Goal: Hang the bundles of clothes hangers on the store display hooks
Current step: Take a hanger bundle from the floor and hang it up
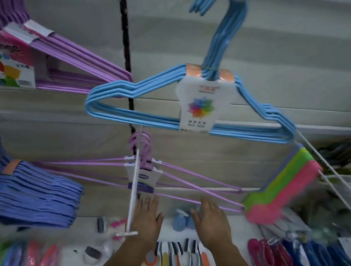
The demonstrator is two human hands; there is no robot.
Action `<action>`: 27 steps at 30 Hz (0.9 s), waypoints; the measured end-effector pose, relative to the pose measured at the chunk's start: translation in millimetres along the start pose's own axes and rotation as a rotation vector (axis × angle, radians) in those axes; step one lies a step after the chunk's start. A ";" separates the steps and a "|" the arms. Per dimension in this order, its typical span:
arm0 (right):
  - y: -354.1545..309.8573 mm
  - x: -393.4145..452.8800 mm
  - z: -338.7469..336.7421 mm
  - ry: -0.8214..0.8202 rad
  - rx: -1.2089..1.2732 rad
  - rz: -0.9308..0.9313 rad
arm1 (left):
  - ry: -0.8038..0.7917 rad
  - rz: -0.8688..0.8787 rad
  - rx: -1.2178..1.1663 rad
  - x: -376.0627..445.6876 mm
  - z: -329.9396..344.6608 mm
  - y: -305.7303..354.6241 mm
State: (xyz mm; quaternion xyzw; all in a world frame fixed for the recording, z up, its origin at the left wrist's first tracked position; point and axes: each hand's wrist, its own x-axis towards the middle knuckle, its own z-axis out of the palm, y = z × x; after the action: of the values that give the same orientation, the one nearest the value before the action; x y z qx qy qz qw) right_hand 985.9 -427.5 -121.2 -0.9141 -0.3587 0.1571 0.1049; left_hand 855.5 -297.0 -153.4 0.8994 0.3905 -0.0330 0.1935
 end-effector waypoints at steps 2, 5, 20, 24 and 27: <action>15.2 -23.0 -5.2 0.052 0.012 0.055 | -0.051 0.056 0.043 -15.6 1.5 16.8; 38.8 -57.2 -13.5 0.097 0.013 0.151 | -0.120 0.146 0.086 -31.8 7.7 42.4; 132.4 -264.9 -52.6 0.312 0.032 0.682 | -0.270 0.752 0.160 -125.1 21.7 200.1; 170.2 -313.3 -56.8 0.353 0.098 0.830 | -0.288 0.888 0.212 -157.9 42.4 250.1; 200.5 -345.2 -57.8 0.362 0.117 0.904 | -0.314 0.967 0.230 -178.3 61.4 289.0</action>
State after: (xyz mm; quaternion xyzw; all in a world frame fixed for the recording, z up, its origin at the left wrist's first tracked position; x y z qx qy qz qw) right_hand 892.4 -814.4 -55.4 -0.9836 0.1073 0.0453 0.1379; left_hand 944.4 -622.1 -79.4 0.9766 -0.1097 -0.1172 0.1428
